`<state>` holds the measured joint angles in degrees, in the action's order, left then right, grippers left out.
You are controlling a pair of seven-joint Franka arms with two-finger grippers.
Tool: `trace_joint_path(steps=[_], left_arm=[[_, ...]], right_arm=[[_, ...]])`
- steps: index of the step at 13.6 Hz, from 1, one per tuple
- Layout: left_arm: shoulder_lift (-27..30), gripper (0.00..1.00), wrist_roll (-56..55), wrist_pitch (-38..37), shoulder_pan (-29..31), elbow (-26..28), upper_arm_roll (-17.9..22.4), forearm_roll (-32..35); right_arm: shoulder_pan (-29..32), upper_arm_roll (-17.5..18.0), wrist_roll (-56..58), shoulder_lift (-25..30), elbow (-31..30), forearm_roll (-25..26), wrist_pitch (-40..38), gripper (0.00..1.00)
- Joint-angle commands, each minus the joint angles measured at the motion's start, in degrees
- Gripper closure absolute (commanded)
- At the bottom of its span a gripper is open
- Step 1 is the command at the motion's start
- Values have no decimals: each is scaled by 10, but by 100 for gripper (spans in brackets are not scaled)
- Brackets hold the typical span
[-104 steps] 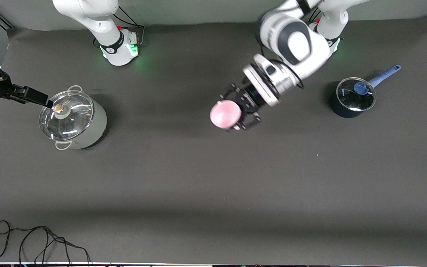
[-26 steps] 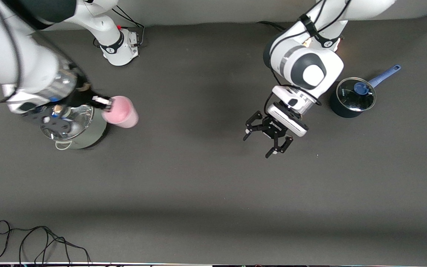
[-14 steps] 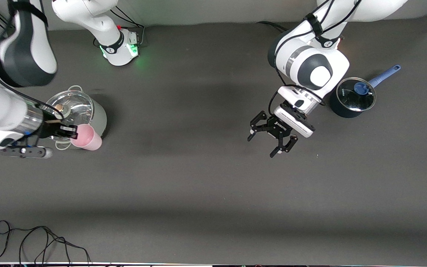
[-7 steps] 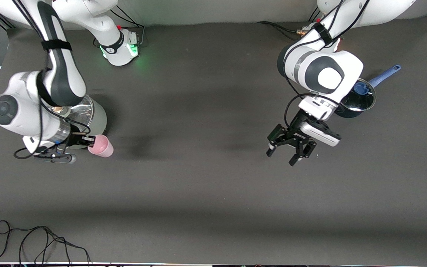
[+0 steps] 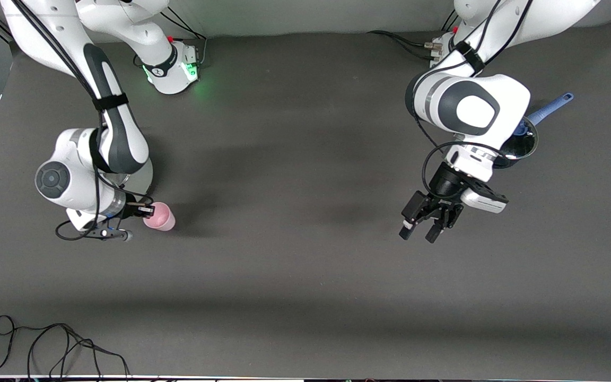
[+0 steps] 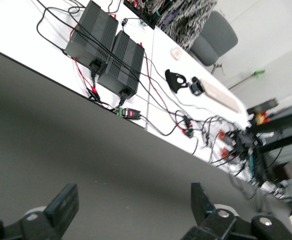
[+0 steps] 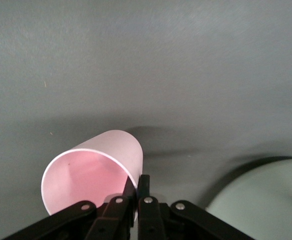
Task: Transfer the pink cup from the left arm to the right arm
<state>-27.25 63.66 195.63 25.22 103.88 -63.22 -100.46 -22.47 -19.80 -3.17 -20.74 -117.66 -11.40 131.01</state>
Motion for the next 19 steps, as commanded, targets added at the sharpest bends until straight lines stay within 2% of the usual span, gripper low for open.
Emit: trace_joint_path(steps=[1, 3, 5, 6, 7, 8, 9, 12, 14, 16, 19], left_arm=[[25, 0, -162, -61, 11, 4, 12, 23], [31, 0, -360, -153, 11, 0, 37, 75], [50, 0, -406, -190, 12, 15, 52, 107], [59, 0, -406, -204, 12, 30, 57, 107], [62, 0, -406, -230, 12, 36, 65, 108], [66, 0, -419, -250, 13, 36, 73, 124], [72, 0, -472, -289, 12, 36, 90, 168], [121, 0, -649, -441, 5, 42, 163, 354], [145, 0, -715, -555, 10, 43, 199, 485], [163, 0, -745, -660, 11, 34, 235, 597], [190, 0, -745, -760, 11, 23, 274, 712]], right_arm=[[-6, -5, 30, -19, 3, -33, 14, 100], [-5, -6, 31, -21, 3, -33, 14, 100], [-4, -6, 31, -21, 4, -33, 14, 100], [-3, -6, 31, -21, 5, -33, 13, 75], [-3, -6, 30, -16, 5, -33, 12, 35], [-3, -7, 29, -8, 6, -33, 6, 13], [-5, -11, 24, 9, 9, -33, -13, 1], [-10, -31, 4, 78, 42, -23, -97, 0], [-10, -42, -16, 123, 86, 14, -190, 0], [-10, -42, -30, 166, 119, 58, -265, 0], [-7, -43, -36, 188, 221, 62, -411, 0]])
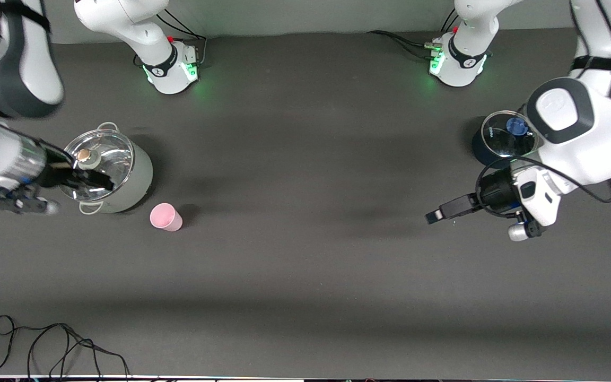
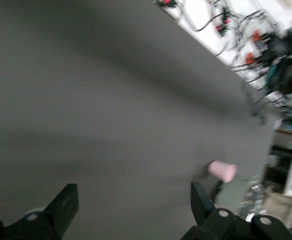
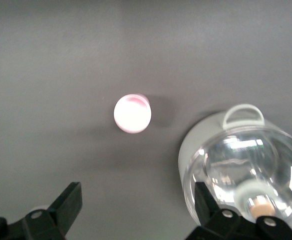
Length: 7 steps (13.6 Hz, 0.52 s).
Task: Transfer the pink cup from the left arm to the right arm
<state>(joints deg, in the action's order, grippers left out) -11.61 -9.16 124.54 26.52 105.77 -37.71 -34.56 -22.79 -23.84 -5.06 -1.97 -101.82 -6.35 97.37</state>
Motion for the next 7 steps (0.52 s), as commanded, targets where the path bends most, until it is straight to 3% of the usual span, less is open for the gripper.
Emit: trace_joint_path(steps=[1, 4, 7], left_arm=[[37, 0, -16, -80, -2, -4, 28, 99], [43, 0, -15, -189, 1, -46, 38, 279], [60, 0, -7, -251, 13, -71, 42, 337]], right_arm=[[-3, -3, -21, 0, 98, 19, -115, 0], [-8, 1, -26, -3, 156, 54, -168, 0], [-7, 2, -17, -5, 156, 54, -167, 0]])
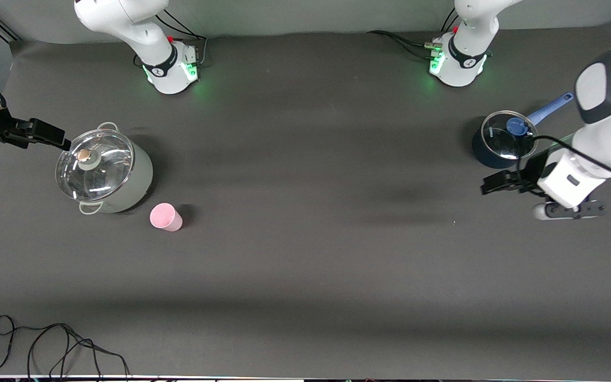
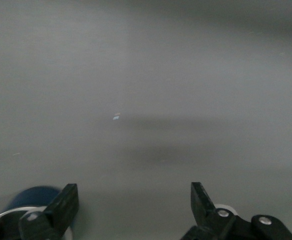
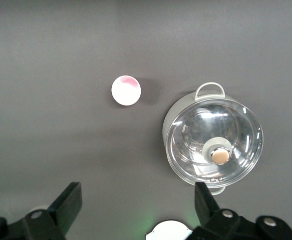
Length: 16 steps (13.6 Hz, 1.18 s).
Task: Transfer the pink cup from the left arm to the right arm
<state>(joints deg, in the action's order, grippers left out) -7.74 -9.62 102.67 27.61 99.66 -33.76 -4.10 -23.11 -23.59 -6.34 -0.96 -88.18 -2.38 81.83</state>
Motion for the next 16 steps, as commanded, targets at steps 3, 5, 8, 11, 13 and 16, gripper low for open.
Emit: trace_joint_path(steps=[3, 5, 8, 11, 13, 16], left_arm=[[48, 0, -1, -36, 6, -3, 12, 46], [54, 0, -1, -51, 6, -1, 13, 46], [65, 0, 14, -65, 7, -1, 14, 46], [76, 0, 37, -77, 7, 0, 20, 45], [83, 0, 50, -77, -7, 0, 50, 35], [86, 0, 58, -78, -182, -3, 222, 33]], right_arm=[[-4, -1, -4, -15, 18, 15, -12, 0], [-5, -1, -5, -15, 17, 15, -12, 0], [-4, -1, -4, -12, 16, 15, -20, 0], [-2, 1, -4, -12, 14, 15, -21, 0], [37, 39, -4, -12, 15, 14, -21, 0], [119, 122, -4, -7, 14, 14, -19, 0]])
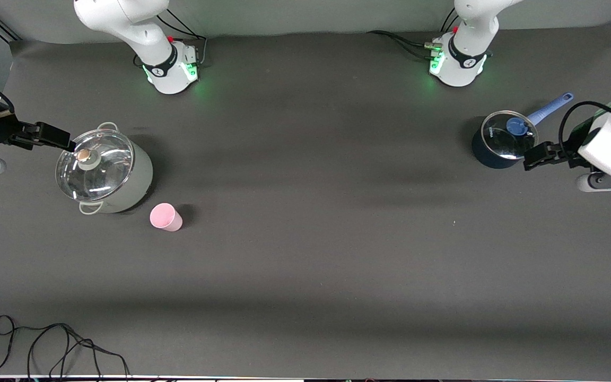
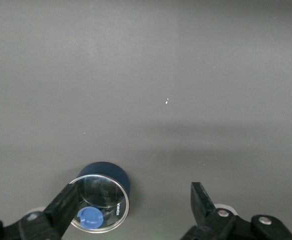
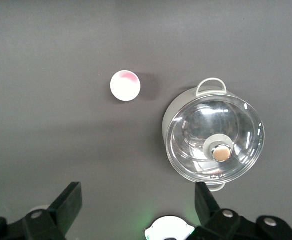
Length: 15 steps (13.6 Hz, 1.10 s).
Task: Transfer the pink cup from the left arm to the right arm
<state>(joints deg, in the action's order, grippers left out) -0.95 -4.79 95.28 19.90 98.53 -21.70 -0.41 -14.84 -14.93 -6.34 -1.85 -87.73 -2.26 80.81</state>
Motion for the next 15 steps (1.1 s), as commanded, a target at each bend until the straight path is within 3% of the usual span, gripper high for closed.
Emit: trace_joint_path(steps=[1, 3, 5, 7, 11, 15], left_arm=[[18, 0, 9, -5, -159, 8, 151, -4], [17, 0, 10, -4, -243, 5, 229, -3], [16, 0, 26, -4, -244, 3, 231, -3], [17, 0, 63, -8, -243, 1, 233, -3], [4, 0, 57, -53, -243, -54, 232, -3], [4, 0, 56, -62, -234, -54, 223, -3]], right_arm=[[39, 35, -3, 6, 4, 13, -2, 0], [46, 39, 4, 36, -35, 12, 28, 0], [77, 72, 25, 64, -73, 13, 52, 0], [78, 75, 40, 67, -73, 14, 52, 0], [83, 86, 38, 76, -73, 14, 51, 0], [83, 86, 38, 83, -75, 7, 51, 0]])
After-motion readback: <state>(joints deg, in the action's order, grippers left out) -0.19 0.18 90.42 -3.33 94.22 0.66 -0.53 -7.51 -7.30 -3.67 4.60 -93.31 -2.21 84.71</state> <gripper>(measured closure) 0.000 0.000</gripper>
